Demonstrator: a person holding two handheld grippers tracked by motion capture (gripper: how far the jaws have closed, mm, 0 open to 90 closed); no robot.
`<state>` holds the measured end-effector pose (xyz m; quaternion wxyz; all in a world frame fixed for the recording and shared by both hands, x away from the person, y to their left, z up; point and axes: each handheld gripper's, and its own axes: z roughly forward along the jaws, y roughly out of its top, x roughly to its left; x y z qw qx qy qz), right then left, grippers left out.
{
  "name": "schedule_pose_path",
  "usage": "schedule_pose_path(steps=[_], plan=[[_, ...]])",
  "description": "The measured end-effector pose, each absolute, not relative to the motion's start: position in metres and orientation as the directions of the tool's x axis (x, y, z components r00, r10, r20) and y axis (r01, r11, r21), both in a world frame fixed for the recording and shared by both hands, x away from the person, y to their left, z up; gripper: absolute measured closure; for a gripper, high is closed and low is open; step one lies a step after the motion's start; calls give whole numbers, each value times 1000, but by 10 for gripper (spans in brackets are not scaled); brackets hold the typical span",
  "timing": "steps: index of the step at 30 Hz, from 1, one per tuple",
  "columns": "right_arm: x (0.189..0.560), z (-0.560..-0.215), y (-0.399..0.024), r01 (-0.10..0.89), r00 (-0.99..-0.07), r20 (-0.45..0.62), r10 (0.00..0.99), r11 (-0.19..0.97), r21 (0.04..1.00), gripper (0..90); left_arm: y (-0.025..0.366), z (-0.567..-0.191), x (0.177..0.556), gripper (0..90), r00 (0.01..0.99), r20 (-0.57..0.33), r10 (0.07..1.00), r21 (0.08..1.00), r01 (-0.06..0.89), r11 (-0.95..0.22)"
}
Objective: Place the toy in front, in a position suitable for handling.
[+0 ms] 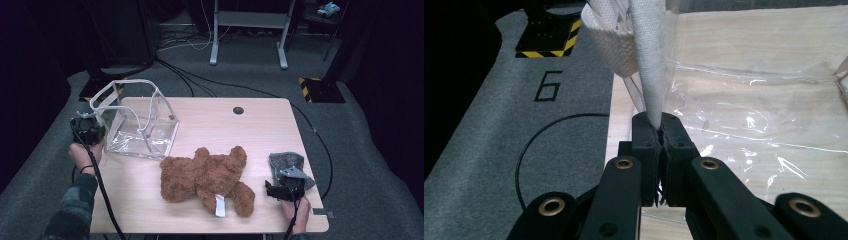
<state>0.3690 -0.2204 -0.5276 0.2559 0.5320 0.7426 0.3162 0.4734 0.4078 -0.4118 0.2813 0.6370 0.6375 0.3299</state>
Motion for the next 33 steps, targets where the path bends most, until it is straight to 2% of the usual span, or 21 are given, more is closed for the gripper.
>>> schedule_pose_path(steps=[2, 5, 7, 11, 25, 33], plan=[[369, -528, -221, 628, -303, -44, 952, 234, 742, 115, 408, -410, 470, 836, -40, 60, 997, 788, 615, -23], [369, -528, -220, 629, -301, -43, 953, 232, 742, 115, 407, -405, 463, 645, -43, 27, 999, 798, 603, 5], [369, -528, -220, 629, -303, -44, 952, 234, 742, 115, 404, -403, 457, 551, -25, 9, 1000, 805, 593, 8], [369, -528, -221, 628, -302, -44, 952, 233, 743, 116, 393, -402, 447, 418, 40, -14, 999, 808, 589, -12], [369, -528, -221, 629, -298, -41, 954, 229, 743, 117, 339, -425, 423, 182, 216, -97, 972, 791, 609, -56], [369, -528, -221, 628, -298, -41, 954, 229, 744, 119, 308, -430, 419, 201, 283, -118, 952, 800, 594, -78]])
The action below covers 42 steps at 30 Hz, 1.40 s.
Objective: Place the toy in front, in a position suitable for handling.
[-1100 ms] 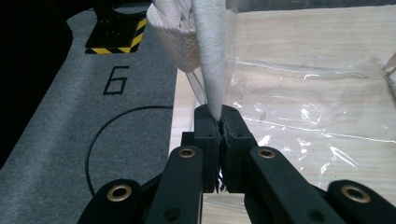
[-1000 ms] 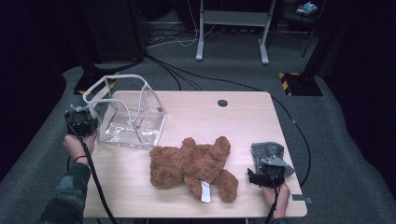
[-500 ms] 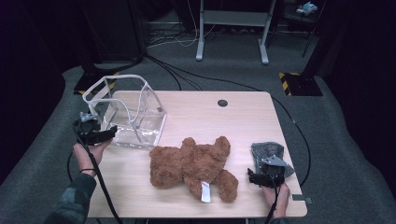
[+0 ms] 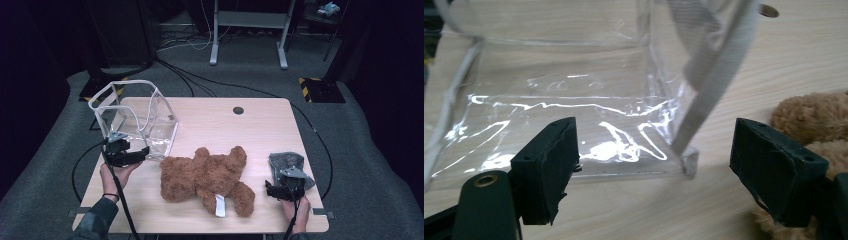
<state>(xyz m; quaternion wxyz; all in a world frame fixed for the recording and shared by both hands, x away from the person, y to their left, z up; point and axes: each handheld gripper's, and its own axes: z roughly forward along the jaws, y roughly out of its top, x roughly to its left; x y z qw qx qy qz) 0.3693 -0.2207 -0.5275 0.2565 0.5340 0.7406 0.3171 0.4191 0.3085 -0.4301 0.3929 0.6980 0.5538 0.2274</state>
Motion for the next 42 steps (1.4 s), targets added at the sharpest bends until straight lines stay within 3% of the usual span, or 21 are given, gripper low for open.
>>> schedule_pose_path(steps=[3, 7, 18, 42], plan=[[369, -527, -221, 629, -297, -40, 954, 227, 743, 122, 305, -434, 427, 278, 272, -120, 955, 795, 603, -72], [369, -527, -221, 629, -293, -40, 955, 224, 744, 127, 303, -443, 439, 464, 269, -137, 953, 790, 610, -58], [369, -527, -221, 627, -295, -44, 955, 228, 745, 128, 304, -449, 456, 701, 370, -62, 927, 822, 546, -163], [369, -527, -220, 628, -286, -45, 957, 223, 746, 136, 307, -447, 511, 750, 403, -43, 914, 814, 545, -201]])
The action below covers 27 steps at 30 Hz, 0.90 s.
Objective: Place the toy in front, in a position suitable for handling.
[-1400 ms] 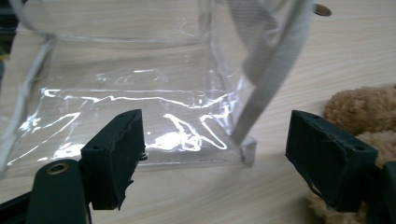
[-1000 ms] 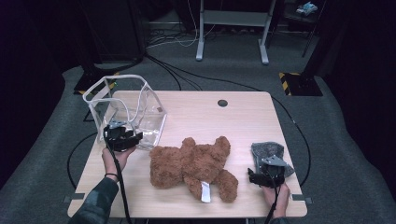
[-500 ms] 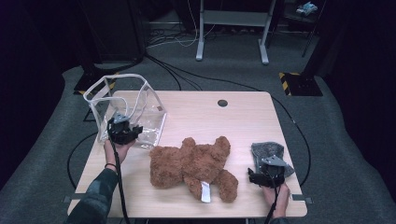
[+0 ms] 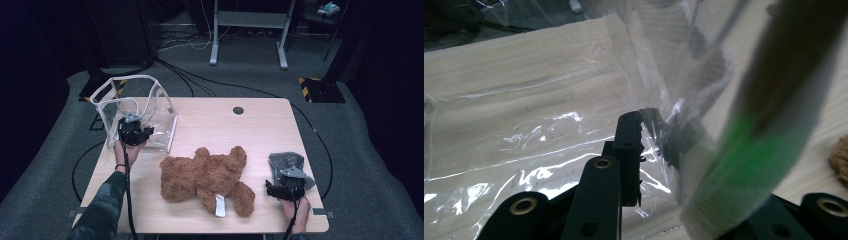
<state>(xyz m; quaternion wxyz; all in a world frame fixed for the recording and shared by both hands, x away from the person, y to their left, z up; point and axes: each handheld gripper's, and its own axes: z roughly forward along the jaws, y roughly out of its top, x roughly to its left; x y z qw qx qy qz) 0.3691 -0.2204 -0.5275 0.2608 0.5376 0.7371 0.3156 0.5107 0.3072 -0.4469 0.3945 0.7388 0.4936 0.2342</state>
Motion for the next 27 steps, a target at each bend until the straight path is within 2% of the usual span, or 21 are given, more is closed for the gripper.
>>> schedule_pose_path(steps=[3, 5, 7, 9, 14, 18, 21, 26, 27], plan=[[369, -528, -220, 627, -285, -45, 957, 222, 746, 136, 307, -445, 515, 733, 393, -44, 919, 820, 540, -192], [369, -528, -220, 628, -285, -45, 958, 222, 746, 136, 306, -444, 513, 650, 375, -23, 927, 829, 526, -192], [369, -527, -221, 628, -287, -46, 957, 224, 745, 136, 304, -442, 509, 515, 366, -21, 930, 839, 513, -182], [369, -527, -220, 630, -282, -43, 958, 219, 745, 136, 304, -440, 501, 473, 344, -19, 939, 858, 487, -162], [369, -527, -221, 627, -286, -45, 957, 222, 747, 136, 306, -442, 487, 438, 265, -44, 963, 874, 478, -91], [369, -527, -221, 627, -285, -44, 957, 221, 747, 136, 306, -443, 477, 406, 241, -54, 969, 885, 461, -65], [369, -527, -221, 628, -286, -44, 957, 222, 746, 136, 306, -443, 475, 460, 258, -40, 965, 889, 450, -83], [369, -527, -221, 628, -289, -45, 956, 225, 745, 136, 303, -440, 480, 756, 301, -7, 954, 888, 440, -132], [369, -527, -221, 628, -289, -46, 956, 225, 745, 136, 303, -439, 482, 770, 306, -5, 952, 888, 439, -136]])
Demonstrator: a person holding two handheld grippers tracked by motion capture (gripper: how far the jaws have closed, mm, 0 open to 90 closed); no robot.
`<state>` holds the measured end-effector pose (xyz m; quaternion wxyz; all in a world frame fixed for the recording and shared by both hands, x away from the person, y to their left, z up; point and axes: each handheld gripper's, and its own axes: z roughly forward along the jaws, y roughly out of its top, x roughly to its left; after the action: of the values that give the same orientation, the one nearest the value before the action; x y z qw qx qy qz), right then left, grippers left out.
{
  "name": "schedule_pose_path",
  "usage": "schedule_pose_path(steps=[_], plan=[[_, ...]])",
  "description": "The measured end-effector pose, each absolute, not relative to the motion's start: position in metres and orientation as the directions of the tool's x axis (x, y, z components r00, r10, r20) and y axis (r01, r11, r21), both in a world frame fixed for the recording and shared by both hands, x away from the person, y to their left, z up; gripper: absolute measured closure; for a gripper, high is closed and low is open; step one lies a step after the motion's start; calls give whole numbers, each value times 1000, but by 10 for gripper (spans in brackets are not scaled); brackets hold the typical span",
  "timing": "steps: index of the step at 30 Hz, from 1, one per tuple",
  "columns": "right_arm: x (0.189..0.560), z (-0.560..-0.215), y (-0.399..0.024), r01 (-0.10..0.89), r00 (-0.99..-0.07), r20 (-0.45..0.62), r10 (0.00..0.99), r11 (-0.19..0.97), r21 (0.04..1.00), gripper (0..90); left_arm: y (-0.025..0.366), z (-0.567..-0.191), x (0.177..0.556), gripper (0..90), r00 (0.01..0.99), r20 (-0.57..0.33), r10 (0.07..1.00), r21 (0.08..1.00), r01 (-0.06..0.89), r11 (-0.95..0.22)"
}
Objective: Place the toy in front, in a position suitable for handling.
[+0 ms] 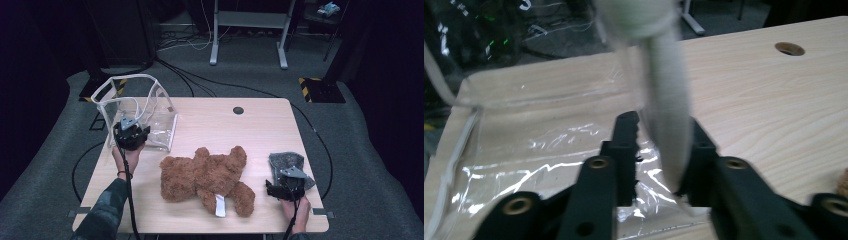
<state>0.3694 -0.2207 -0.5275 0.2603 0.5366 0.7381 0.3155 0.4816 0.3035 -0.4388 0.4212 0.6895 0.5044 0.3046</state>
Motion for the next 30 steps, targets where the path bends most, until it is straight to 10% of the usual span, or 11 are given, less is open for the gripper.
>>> schedule_pose_path(steps=[30], plan=[[369, -528, -220, 628, -285, -47, 957, 224, 745, 136, 312, -426, 542, 798, 374, 62, 925, 857, 455, -241]])
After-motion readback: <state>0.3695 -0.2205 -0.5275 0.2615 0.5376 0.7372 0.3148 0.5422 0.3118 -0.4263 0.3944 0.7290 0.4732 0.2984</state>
